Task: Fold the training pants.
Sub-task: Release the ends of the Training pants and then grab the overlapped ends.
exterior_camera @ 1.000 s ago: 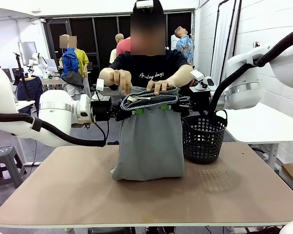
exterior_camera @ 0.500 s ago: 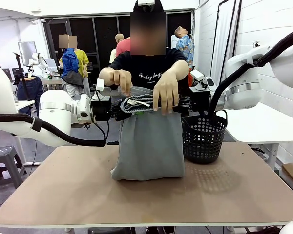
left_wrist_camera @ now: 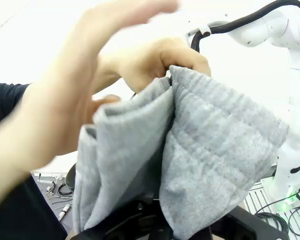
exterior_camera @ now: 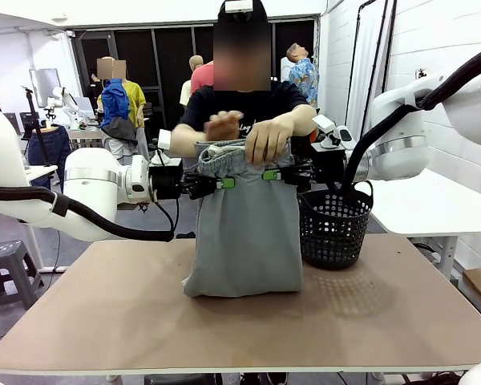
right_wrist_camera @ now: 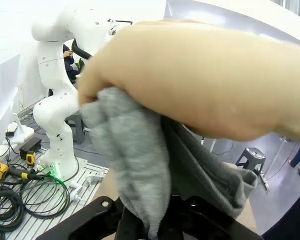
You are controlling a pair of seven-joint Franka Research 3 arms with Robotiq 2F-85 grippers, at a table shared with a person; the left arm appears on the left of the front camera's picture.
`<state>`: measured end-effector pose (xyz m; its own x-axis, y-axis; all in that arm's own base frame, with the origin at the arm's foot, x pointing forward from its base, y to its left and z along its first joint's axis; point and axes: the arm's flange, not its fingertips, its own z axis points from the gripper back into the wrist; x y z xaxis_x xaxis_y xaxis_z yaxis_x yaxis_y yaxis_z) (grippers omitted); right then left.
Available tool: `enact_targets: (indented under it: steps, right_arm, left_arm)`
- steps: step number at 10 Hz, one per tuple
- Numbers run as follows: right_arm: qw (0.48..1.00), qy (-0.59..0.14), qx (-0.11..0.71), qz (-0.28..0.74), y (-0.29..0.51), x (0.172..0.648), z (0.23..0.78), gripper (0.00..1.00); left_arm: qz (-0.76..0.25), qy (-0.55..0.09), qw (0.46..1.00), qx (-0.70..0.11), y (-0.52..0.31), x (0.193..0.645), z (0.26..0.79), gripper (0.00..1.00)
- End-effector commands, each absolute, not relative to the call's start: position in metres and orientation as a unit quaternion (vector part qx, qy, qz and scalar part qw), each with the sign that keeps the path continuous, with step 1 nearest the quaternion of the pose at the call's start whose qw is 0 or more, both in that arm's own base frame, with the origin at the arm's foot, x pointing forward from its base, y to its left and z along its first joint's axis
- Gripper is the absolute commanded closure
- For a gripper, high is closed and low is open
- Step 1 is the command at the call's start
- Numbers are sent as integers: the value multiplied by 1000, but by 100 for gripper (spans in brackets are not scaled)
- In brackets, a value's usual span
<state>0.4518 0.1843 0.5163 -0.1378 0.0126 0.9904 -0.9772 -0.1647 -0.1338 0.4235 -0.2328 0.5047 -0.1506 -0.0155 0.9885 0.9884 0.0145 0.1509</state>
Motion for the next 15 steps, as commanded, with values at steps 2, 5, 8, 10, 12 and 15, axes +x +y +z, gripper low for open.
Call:
enact_targets:
  steps: [2, 5, 8, 10, 12, 15]
  right_arm:
    - [425, -486, 498, 579, 185, 450, 516, 100]
    - [425, -486, 498, 579, 185, 450, 516, 100]
    - [425, -486, 498, 579, 185, 450, 516, 100]
    - [425, -486, 498, 579, 185, 450, 516, 100]
    - [425, -486, 498, 579, 185, 450, 516, 100]
    - [425, -486, 498, 579, 185, 450, 516, 100]
  left_arm:
    - [-536, -538, 467, -453, -233, 423, 507, 100]
    - [-536, -538, 467, -453, -233, 423, 507, 100]
    - [-536, -538, 467, -453, -233, 423, 507, 100]
    - [-536, -538, 467, -453, -233, 423, 507, 100]
    - [-536, -538, 467, -453, -233, 423, 507, 100]
    - [-536, -538, 467, -453, -233, 423, 507, 100]
